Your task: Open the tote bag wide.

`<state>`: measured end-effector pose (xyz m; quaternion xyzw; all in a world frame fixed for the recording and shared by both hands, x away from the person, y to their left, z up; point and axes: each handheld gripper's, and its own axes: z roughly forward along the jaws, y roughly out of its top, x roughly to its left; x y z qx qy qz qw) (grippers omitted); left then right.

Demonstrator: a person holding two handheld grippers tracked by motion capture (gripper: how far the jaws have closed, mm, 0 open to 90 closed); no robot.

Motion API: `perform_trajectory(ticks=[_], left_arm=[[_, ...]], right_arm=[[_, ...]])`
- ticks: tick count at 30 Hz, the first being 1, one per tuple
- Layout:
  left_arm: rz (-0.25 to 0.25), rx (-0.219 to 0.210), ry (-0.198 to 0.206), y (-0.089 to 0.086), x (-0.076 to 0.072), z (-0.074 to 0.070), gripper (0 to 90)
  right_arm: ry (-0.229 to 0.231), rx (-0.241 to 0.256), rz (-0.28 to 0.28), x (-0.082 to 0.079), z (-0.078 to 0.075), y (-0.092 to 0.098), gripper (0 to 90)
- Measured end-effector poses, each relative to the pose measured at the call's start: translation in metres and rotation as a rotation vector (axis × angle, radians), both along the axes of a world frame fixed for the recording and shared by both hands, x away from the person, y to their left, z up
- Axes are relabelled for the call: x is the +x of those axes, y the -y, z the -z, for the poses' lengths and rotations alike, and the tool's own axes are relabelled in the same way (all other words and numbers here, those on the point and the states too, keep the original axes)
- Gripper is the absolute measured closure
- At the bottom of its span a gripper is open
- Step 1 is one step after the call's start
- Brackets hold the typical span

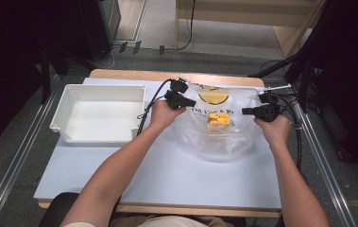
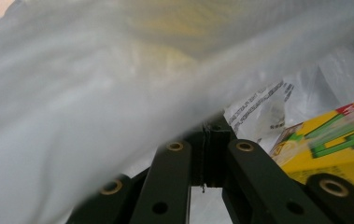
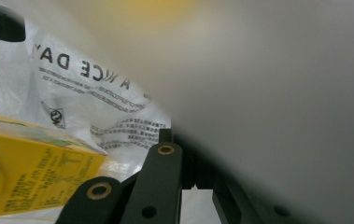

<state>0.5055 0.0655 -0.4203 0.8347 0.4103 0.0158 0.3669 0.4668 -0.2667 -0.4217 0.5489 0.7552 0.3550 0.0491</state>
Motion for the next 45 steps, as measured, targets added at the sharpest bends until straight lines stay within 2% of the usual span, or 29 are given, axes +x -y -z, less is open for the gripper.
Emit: perform_trajectory(ticks=[7,14,19,25,27,29,31,37,41,45], left_arm=[[-0.008,0.012,-0.033,-0.004,-0.001,0.017,90.0],[-0.020,0.031,-0.059,-0.006,-0.002,0.030,90.0],[-0.035,0.060,-0.075,-0.009,-0.001,0.035,90.0],[-0.068,0.076,-0.090,-0.015,0.002,0.036,90.0],[-0.084,0.090,-0.097,-0.017,0.004,0.036,90.0],[-0.106,0.081,-0.115,-0.021,0.006,0.036,90.0],[-0.123,0.082,-0.126,-0.024,0.008,0.036,90.0],[-0.160,0.109,-0.142,-0.029,0.012,0.033,90.0],[-0.182,0.141,-0.126,-0.030,0.012,0.032,90.0],[-0.195,0.163,-0.127,-0.029,0.013,0.030,90.0]], right_arm=[[-0.054,-0.013,0.022,-0.003,0.023,0.007,90.0],[-0.073,-0.031,0.039,-0.010,0.037,0.010,90.0],[-0.085,-0.042,0.057,-0.015,0.044,0.017,90.0],[-0.089,-0.047,0.099,-0.022,0.047,0.030,90.0],[-0.095,-0.061,0.117,-0.025,0.047,0.036,90.0],[-0.098,-0.081,0.139,-0.027,0.046,0.042,90.0],[-0.101,-0.080,0.152,-0.030,0.046,0.050,90.0],[-0.102,-0.125,0.171,-0.040,0.044,0.062,90.0],[-0.106,-0.127,0.197,-0.049,0.045,0.073,90.0],[-0.103,-0.120,0.206,-0.057,0.045,0.082,90.0]])
